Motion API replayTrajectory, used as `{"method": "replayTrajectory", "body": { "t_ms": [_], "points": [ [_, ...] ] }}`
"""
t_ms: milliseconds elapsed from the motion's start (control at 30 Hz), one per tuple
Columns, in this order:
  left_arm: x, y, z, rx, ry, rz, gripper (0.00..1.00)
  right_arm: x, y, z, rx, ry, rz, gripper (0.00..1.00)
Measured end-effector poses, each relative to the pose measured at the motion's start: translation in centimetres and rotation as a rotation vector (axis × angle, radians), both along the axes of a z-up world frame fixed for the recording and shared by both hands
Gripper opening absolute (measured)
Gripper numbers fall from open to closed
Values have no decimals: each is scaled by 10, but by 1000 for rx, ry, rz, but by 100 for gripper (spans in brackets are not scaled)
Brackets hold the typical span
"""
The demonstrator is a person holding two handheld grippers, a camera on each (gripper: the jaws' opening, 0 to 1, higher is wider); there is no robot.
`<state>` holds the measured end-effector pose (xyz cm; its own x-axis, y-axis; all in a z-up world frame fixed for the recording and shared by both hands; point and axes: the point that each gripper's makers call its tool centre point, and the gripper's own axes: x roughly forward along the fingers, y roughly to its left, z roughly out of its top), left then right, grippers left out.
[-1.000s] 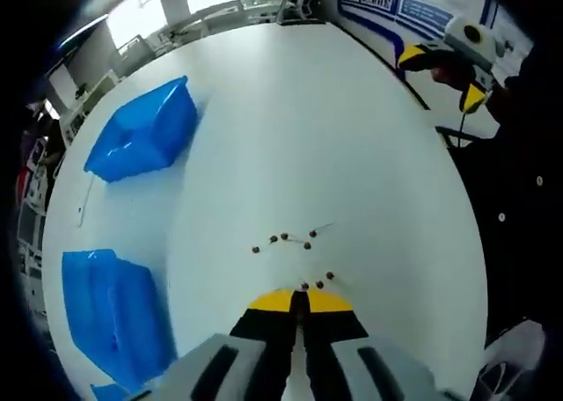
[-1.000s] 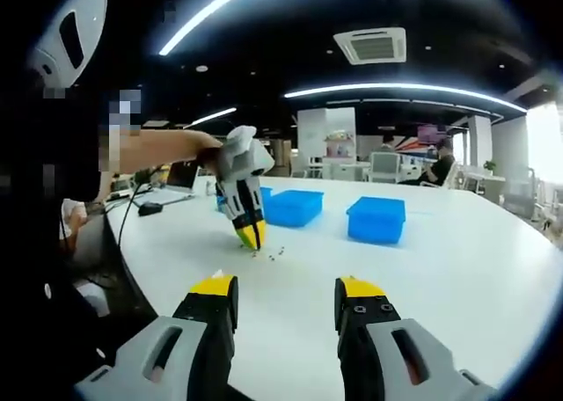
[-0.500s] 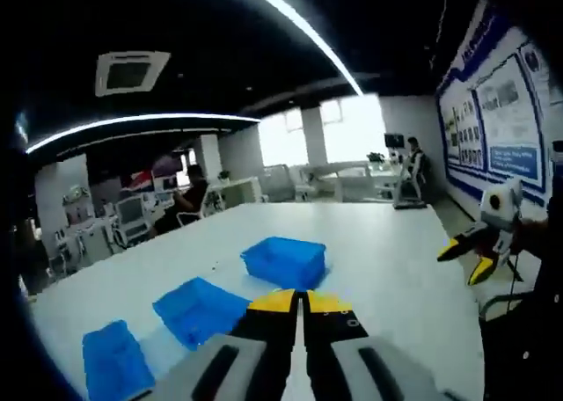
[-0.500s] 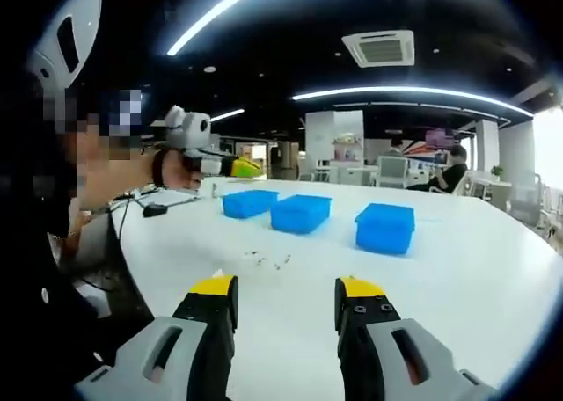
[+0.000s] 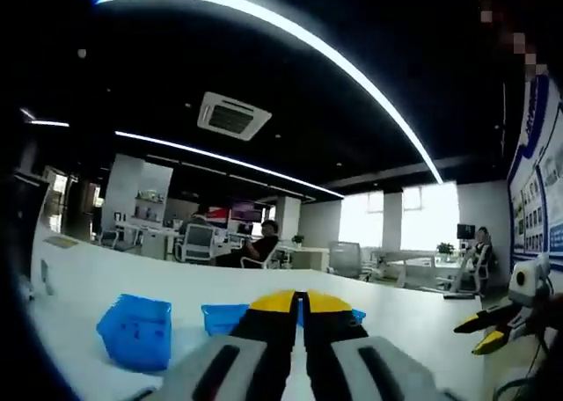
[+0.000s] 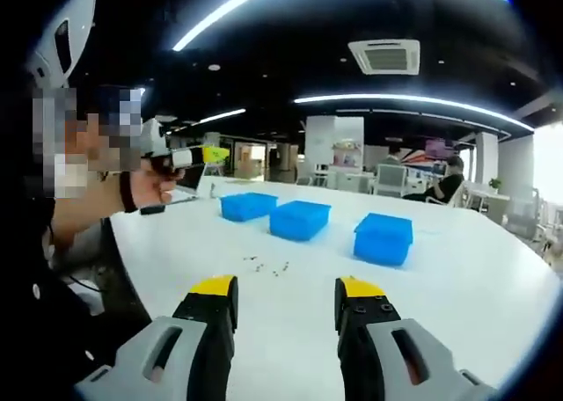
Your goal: Pick up the resistors one by one and place each resistor into its matching bin, sorting the parts by color and model until every resistor is separated into the correct bin for its type
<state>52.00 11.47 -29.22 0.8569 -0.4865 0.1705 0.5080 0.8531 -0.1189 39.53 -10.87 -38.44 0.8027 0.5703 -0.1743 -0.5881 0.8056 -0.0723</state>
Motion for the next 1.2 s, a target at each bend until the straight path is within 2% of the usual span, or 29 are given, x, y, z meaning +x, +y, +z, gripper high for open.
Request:
{"method": "replayTrajectory", "body": {
  "t_ms": [67, 200, 300, 333, 367, 433, 567, 767, 867, 933, 1033, 1200],
  "points": [
    [21, -4, -3, 22, 17, 13, 6, -1, 1, 0, 0, 1, 1, 45],
    [71, -6, -9, 123, 38, 77, 6, -3, -1, 3, 1, -7, -4, 45],
    [104, -12, -6, 104, 63, 87, 6, -4, -6, 5, 5, -14, -19, 45],
    [115, -10, -4, 109, 54, 120, 6, -4, -7, 5, 3, -15, -23, 45],
    [126, -6, -8, 129, 75, 157, 6, -4, -8, 6, 3, -17, -25, 45],
    [141, -11, -9, 112, 91, 143, 6, -4, -11, 7, 6, -19, -32, 45],
    [164, -13, -14, 142, 117, 166, 6, -3, -16, 8, 6, -21, -47, 45],
    [167, -26, -19, 172, 122, 137, 7, -1, -17, 10, 11, -29, -47, 45],
    [164, -33, -20, 165, 126, 96, 28, -1, -15, 10, 10, -30, -42, 45],
    [162, -29, -23, 205, 123, 111, 37, -1, -14, 11, 14, -33, -39, 45],
    [153, -23, -23, 211, 128, 105, 41, 0, -13, 12, 18, -36, -38, 45],
    [130, -13, -23, 193, 132, 90, 39, 2, -9, 10, 16, -32, -27, 45]
  ]
}}
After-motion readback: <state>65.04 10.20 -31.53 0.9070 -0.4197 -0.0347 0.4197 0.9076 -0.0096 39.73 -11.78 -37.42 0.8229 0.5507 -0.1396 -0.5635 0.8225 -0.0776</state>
